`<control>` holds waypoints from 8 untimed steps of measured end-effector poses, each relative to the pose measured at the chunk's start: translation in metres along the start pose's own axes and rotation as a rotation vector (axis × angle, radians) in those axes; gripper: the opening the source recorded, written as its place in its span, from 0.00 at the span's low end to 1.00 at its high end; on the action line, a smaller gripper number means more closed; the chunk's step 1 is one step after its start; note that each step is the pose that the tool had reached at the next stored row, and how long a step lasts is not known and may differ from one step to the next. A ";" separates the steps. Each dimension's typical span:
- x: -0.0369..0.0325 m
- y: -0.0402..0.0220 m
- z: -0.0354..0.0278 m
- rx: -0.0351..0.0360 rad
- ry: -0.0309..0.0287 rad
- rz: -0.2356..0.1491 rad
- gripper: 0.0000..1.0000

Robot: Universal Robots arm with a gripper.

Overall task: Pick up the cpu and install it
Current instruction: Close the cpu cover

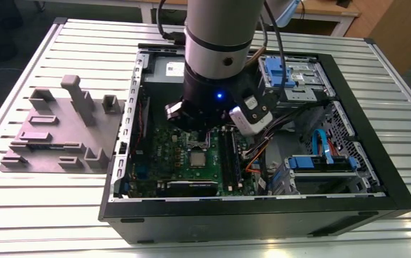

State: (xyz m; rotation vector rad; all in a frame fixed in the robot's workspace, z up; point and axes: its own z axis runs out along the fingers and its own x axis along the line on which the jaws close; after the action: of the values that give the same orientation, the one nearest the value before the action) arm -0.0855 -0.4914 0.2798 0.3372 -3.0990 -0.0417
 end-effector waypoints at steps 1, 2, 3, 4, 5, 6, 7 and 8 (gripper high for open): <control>-0.0013 -0.0003 0.0001 0.0000 0.0001 -0.002 0.10; -0.0027 -0.0007 0.0000 0.0003 0.0003 -0.004 0.10; -0.0034 -0.0008 0.0000 0.0004 0.0004 -0.006 0.10; -0.0037 -0.0009 0.0000 0.0005 0.0005 -0.008 0.10; -0.0037 -0.0009 0.0000 0.0006 0.0006 -0.010 0.10; -0.0037 -0.0009 0.0000 0.0006 0.0006 -0.011 0.10; -0.0037 -0.0009 0.0000 0.0006 0.0006 -0.013 0.10; -0.0037 -0.0009 0.0000 0.0006 0.0007 -0.014 0.10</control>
State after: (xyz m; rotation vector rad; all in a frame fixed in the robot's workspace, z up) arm -0.0816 -0.4914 0.2796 0.3595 -3.0962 -0.0410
